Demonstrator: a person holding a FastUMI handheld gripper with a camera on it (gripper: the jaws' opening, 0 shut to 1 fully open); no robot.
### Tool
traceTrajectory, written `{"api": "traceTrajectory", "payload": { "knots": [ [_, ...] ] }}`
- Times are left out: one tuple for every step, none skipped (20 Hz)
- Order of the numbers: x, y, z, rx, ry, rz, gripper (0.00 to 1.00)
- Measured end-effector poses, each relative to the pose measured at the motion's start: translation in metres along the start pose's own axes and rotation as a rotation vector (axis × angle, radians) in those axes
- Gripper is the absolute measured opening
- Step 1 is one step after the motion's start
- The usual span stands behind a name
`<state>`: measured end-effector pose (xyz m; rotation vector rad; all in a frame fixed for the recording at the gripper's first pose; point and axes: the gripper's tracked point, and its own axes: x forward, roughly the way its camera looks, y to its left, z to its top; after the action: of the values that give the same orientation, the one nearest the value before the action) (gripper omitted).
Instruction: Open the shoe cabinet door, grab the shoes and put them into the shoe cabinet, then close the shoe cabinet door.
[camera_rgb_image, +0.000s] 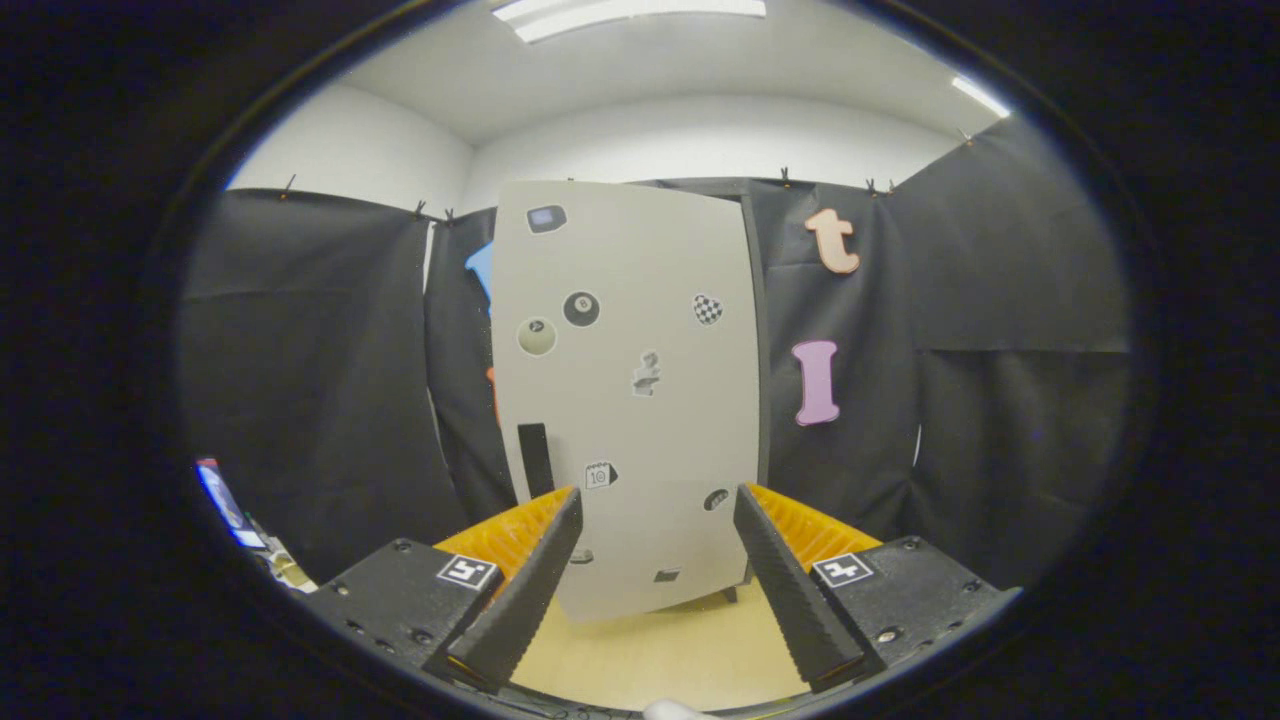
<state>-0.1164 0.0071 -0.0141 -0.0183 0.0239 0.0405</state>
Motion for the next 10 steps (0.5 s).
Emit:
{"api": "traceTrajectory", "payload": {
  "knots": [
    [-0.0003,0.0003,-0.0016,0.003,0.006,-0.001,0.99],
    [-0.0014,0.0005,-0.0053,0.005,0.014,0.003,1.0],
    [-0.0021,-0.0002,-0.007,0.007,0.021,0.001,1.0],
    [-0.0031,-0.0011,-0.0077,0.004,0.025,0.0,0.99],
    [-0.0032,-0.0032,-0.0067,0.001,0.026,-0.002,1.0],
    [-0.0035,-0.0041,-0.0057,-0.002,0.026,-0.003,0.99],
    [-0.0044,-0.0042,-0.0066,-0.002,0.026,-0.004,0.99],
    [-0.0047,-0.0042,-0.0065,-0.002,0.026,-0.003,0.99],
    [-0.0051,-0.0049,-0.0069,-0.001,0.028,-0.002,0.99],
    [-0.0048,-0.0052,-0.0077,0.001,0.031,-0.001,1.0]
  ]
}}
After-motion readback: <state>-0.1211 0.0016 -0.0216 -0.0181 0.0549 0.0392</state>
